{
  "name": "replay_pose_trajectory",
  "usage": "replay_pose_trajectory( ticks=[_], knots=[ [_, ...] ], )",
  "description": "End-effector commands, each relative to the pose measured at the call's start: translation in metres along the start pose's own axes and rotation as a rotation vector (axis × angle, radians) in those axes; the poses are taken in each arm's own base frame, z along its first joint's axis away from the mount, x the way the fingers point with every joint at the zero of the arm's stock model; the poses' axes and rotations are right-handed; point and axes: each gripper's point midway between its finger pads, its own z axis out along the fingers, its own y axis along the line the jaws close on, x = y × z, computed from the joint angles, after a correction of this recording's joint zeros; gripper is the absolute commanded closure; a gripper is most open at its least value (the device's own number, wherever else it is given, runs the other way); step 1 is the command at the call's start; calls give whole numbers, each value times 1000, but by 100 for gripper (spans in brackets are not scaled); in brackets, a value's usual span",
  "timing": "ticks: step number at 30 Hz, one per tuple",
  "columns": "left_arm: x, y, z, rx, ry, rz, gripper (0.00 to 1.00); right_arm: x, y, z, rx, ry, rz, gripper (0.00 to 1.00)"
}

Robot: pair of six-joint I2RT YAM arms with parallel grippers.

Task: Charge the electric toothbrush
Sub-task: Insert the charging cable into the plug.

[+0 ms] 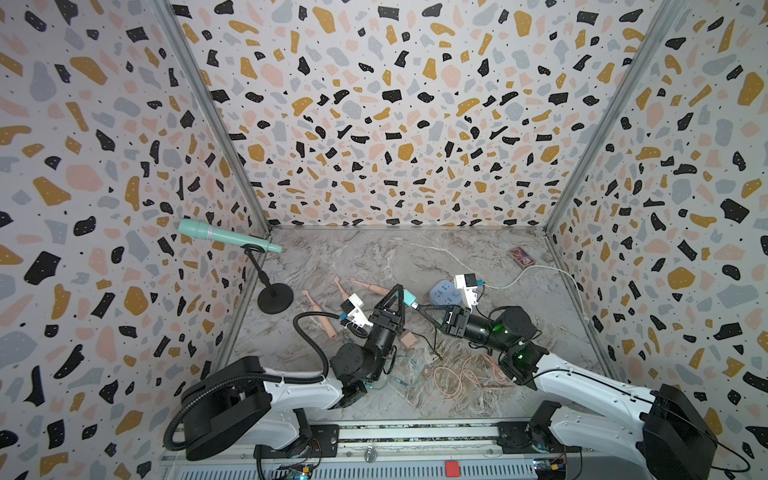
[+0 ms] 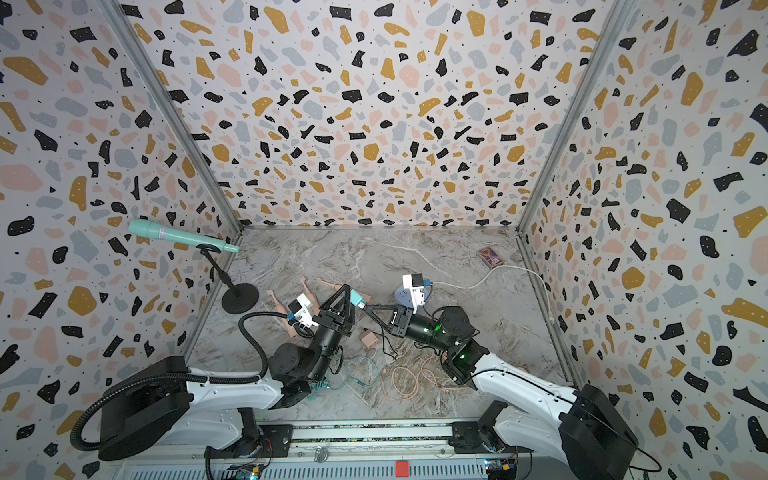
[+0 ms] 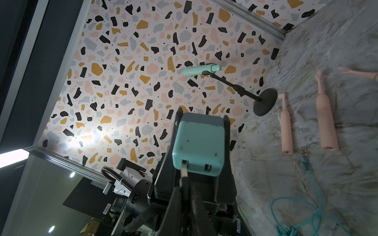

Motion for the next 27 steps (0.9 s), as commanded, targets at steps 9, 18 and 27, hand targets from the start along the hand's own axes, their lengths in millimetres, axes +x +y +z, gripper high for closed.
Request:
replay_pose_trajectory(
  ticks=[9,18,27],
  knots=[
    [51,-26,-7,81,197,-3,100,-27,-2,7,56,-110,-12,100],
    [59,-27,-5,84,213,10,100,-23,-4,9,55,-101,10,100],
    [78,-32,-8,70,268,131,100,-29,-18,10,166,-96,63,100]
  ],
)
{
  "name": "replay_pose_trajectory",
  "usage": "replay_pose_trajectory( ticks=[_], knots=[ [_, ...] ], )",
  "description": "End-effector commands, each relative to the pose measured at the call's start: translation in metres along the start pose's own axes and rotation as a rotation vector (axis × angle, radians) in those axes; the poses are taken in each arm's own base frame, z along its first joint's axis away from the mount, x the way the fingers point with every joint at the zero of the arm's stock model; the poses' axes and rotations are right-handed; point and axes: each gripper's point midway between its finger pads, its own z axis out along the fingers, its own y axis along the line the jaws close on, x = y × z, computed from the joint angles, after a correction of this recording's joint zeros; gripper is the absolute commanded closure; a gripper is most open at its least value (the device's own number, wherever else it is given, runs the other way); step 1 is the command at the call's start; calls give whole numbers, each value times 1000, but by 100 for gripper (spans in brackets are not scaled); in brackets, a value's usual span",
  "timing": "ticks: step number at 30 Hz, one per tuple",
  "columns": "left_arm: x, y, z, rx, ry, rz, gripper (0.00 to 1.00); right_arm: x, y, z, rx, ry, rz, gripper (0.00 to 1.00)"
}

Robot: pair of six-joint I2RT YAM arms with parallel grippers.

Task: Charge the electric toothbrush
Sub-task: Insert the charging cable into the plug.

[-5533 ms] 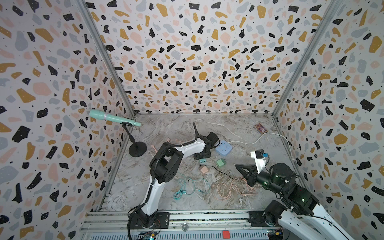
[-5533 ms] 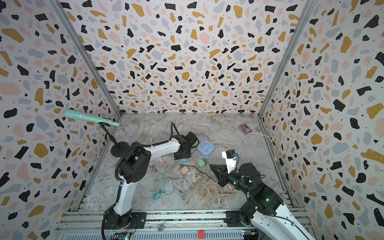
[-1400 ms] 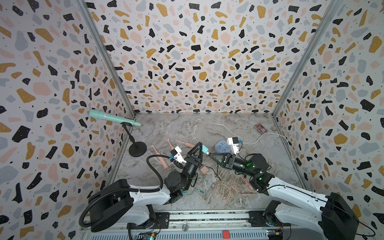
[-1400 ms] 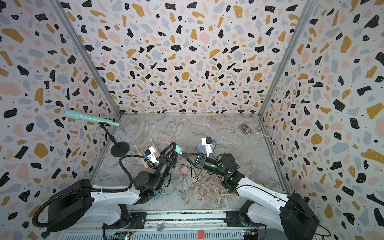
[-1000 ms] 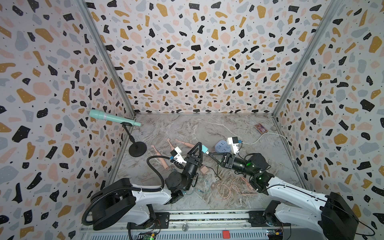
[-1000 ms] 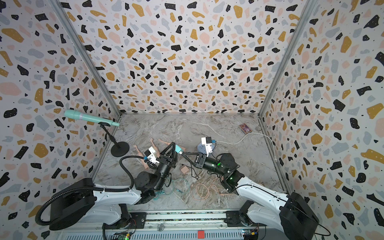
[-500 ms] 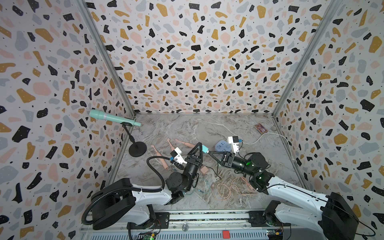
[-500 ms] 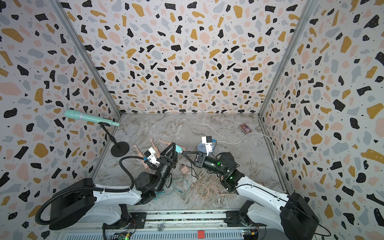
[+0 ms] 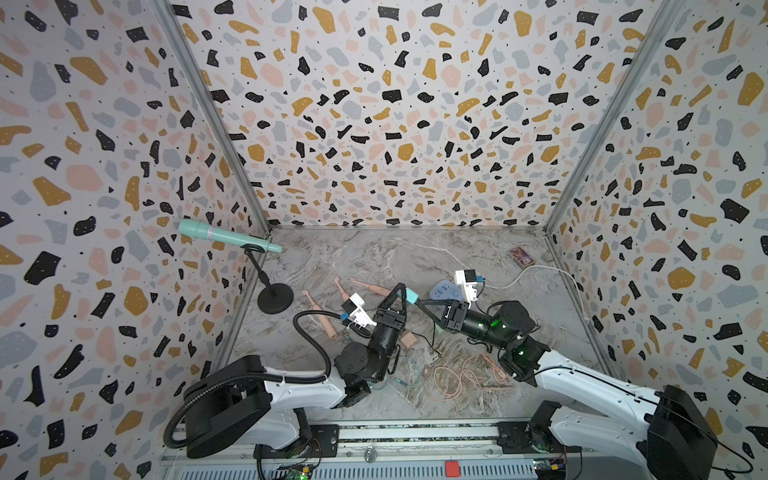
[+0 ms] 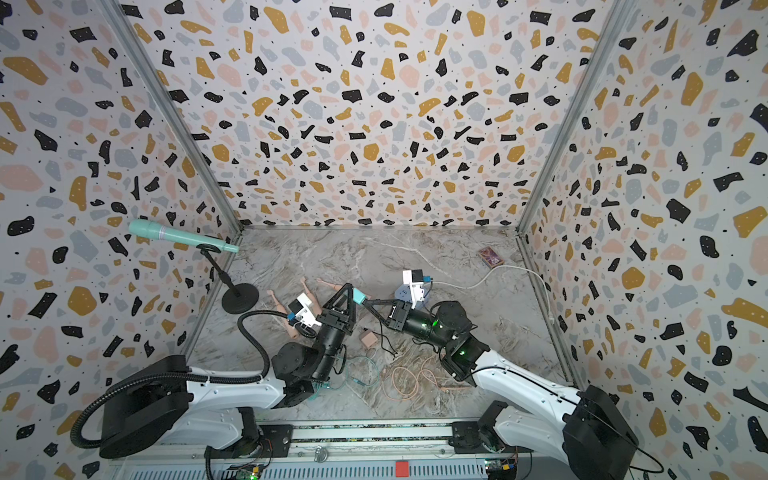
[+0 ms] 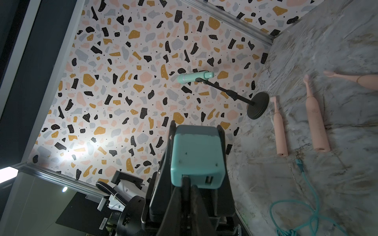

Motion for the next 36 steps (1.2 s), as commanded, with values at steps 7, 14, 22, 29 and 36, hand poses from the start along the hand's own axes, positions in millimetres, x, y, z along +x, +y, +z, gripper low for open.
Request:
replay_pose_trajectory(
  ticks=[7,14,22,29,36],
  knots=[
    [76,-34,-21,110,312,16,100,-13,-18,10,89,-28,14,100],
    [40,-21,-23,-17,176,-31,100,-8,-22,-21,220,-13,-251,63],
    [18,-6,-23,-184,124,-147,100,-7,-11,-48,264,-39,-688,38],
    [28,14,-22,-316,180,-244,100,27,9,-14,288,49,-1049,38],
    [28,24,-27,-354,184,-255,100,18,5,-12,340,-25,-1082,38]
  ],
)
